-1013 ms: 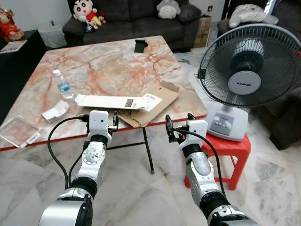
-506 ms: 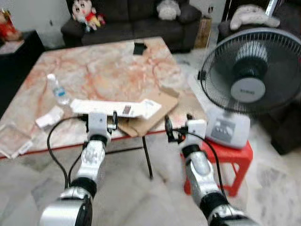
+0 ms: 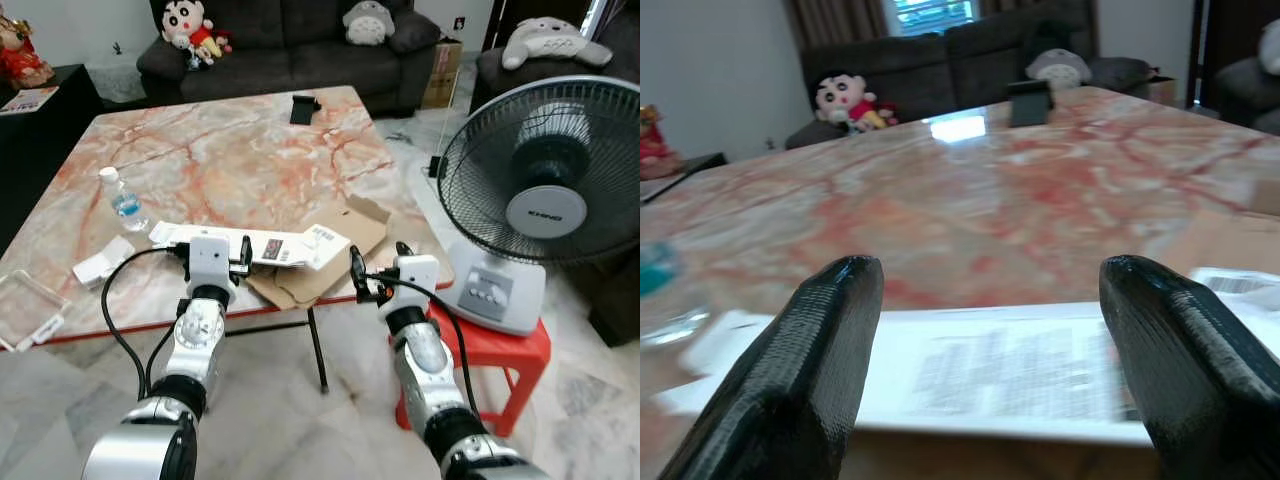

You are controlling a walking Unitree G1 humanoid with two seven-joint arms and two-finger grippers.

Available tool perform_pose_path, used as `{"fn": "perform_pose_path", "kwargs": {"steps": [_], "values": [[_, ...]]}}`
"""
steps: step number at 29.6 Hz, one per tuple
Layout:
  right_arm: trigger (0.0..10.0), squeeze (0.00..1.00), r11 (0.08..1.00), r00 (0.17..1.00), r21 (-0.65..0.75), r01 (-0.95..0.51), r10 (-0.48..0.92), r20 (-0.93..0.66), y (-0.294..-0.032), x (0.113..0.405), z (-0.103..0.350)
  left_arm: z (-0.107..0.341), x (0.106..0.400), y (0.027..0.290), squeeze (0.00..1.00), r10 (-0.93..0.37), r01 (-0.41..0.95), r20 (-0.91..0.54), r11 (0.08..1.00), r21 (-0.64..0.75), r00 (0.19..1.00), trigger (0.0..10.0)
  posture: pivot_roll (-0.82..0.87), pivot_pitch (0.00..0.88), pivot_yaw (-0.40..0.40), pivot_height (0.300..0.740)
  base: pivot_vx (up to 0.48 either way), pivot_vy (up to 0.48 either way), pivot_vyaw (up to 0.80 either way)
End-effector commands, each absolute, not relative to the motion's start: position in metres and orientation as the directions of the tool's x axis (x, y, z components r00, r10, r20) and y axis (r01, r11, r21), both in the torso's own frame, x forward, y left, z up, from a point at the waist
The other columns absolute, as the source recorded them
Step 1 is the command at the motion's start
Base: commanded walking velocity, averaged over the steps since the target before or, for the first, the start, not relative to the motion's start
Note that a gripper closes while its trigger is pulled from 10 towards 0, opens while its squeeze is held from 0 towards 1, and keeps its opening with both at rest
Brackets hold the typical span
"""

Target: Picking trash to rubbish bin

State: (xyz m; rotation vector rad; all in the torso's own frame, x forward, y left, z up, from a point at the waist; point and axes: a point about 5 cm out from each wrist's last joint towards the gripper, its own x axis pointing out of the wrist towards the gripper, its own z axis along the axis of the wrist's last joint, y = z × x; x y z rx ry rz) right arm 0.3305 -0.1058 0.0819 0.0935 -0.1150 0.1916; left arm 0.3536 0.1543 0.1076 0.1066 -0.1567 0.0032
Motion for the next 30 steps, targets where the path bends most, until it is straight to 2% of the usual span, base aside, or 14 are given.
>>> {"fn": "perform_pose_path", "kwargs": {"steps": [1, 10, 15, 19, 26, 30], "values": [[10.0, 0.0, 0.979, 0.977, 0.085, -0.185, 0.174, 0.122, -0.109, 0.332, 0.083, 0.11, 0.355, 0.149, 0.0, -0.017, 0.0, 0.169, 0.995, 0.102, 0.985, 10.0, -0.05, 0.0, 0.073, 0.74, 0.307, 0.0, 0.0], [10.0, 0.0, 0.979, 0.98, 0.09, -0.182, 0.173, 0.098, -0.11, 0.33, 0.078, 0.112, 0.355, 0.15, 0.0, -0.027, 0.007, 0.176, 0.994, 0.112, 0.984, 10.0, -0.05, 0.0, 0.073, 0.74, 0.312, 0.0, 0.0], [10.0, 0.0, 0.981, 0.984, 0.091, -0.172, 0.167, 0.065, -0.113, 0.326, 0.069, 0.117, 0.354, 0.142, 0.0, -0.148, 0.1, 0.206, 0.969, 0.224, 0.967, 10.0, -0.04, 0.0, 0.071, 0.74, 0.274, 0.0, 0.0], [10.0, 0.0, 0.981, 0.985, 0.092, -0.17, 0.165, 0.058, -0.114, 0.325, 0.068, 0.12, 0.354, 0.14, 0.0, -0.17, 0.116, 0.217, 0.964, 0.239, 0.961, 10.0, -0.04, 0.0, 0.071, 0.74, 0.247, 0.0, 0.0], [10.0, 0.0, 0.982, 0.985, 0.093, -0.166, 0.162, 0.054, -0.116, 0.323, 0.066, 0.122, 0.353, 0.136, 0.0, -0.205, 0.139, 0.23, 0.951, 0.276, 0.951, 10.0, -0.05, 0.0, 0.068, 0.74, 0.0, 0.0, 0.0], [10.0, 0.0, 0.982, 0.986, 0.093, -0.163, 0.159, 0.052, -0.118, 0.323, 0.065, 0.121, 0.351, 0.13, 0.0, -0.264, 0.173, 0.231, 0.921, 0.349, 0.937, 10.0, -0.05, 0.0, 0.066, 0.74, 0.0, 0.0, 0.0]]}}
